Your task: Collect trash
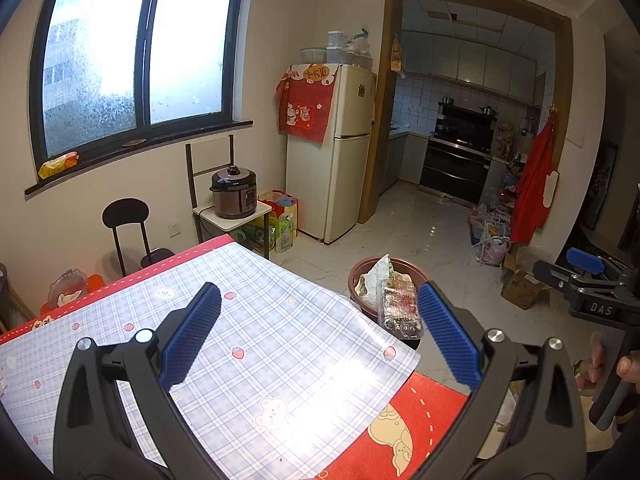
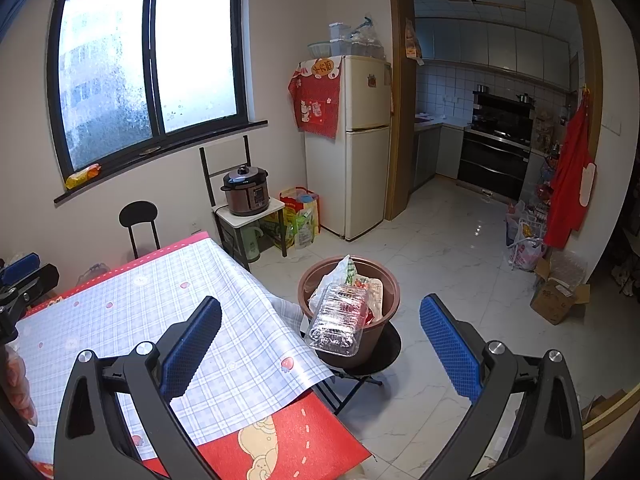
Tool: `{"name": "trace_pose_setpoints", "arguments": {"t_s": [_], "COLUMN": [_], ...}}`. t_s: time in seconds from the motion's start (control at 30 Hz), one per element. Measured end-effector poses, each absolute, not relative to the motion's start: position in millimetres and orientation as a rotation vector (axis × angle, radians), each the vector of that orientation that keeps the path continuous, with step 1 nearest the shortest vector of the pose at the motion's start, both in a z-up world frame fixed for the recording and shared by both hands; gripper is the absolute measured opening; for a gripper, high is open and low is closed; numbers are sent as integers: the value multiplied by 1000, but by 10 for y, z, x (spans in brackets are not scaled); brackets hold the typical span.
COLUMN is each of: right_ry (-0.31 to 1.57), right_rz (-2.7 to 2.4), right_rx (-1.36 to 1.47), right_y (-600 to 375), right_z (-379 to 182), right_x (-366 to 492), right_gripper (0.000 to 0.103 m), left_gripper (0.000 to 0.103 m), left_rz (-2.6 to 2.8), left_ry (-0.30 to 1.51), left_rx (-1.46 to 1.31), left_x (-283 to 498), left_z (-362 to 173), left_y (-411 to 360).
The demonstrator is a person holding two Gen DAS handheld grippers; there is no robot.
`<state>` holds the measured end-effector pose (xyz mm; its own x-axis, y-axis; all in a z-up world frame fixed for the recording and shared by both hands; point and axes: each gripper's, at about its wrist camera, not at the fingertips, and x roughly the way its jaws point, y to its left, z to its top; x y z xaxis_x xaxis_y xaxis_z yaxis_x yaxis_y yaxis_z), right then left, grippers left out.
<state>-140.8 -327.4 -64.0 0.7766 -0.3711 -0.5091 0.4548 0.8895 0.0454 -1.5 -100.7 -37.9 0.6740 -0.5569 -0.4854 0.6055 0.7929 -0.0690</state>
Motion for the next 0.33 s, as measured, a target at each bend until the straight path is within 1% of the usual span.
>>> {"name": "trace_pose_setpoints", "arguments": {"t_s": [0.33], "right_ry": [518], "right_rz": [-450], "right_rx": [169], "right_y": [-3265], "right_z": [-623], "right_x": [-1404], "right_gripper": [98], "left_gripper": [97], "left_rz": [-646], "left_ry": [520], "left_rx": [104], "left_x": [24], "left_z": [-373], "left_y": [-976]}}
